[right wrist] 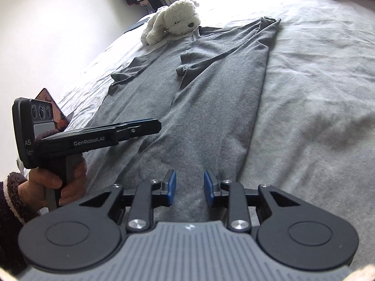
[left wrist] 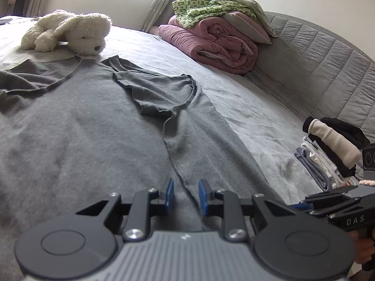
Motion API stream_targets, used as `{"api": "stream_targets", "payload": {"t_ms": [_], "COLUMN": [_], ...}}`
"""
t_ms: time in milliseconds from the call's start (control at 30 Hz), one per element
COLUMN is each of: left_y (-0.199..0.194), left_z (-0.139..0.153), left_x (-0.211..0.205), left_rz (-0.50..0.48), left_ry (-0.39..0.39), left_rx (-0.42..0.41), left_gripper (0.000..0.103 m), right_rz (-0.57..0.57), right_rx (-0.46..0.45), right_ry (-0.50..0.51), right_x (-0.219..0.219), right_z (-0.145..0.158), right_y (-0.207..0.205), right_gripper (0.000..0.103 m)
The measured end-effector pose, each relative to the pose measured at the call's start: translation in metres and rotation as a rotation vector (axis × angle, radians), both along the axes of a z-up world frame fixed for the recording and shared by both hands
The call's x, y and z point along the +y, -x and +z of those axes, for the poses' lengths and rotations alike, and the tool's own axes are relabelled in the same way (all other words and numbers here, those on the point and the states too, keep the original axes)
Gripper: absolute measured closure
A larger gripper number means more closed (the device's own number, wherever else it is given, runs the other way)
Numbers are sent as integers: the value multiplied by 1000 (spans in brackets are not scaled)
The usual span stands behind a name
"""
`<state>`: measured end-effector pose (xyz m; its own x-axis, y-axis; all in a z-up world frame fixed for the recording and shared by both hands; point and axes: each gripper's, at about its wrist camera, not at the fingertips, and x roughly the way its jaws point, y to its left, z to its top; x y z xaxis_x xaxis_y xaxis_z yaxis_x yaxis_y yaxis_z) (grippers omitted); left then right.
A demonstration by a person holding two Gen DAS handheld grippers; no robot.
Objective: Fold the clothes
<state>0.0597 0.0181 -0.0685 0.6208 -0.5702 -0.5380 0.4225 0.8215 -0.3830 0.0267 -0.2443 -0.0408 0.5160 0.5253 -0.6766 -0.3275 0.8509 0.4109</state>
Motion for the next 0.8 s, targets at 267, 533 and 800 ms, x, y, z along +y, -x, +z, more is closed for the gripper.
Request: {"api": "stream_targets", "payload": {"t_ms": [267,533,800], "left_y": [47,38,-8], "left_z": [9,38,56], "left_x": [21,47,84], "left_rz": [-5,139,350], "left_ry": [-56,-213,-204], "left_rx": [6,12,24], "left_gripper": [73,50,28], "right_rz": [34,46,23], "right_rx": [-33,-93,-118], "right_ry": [69,102,94], "right_x": [0,21,47], "right_z": [8,29,47], "right_y": [31,33,0], "right_gripper": [66,58,55]}}
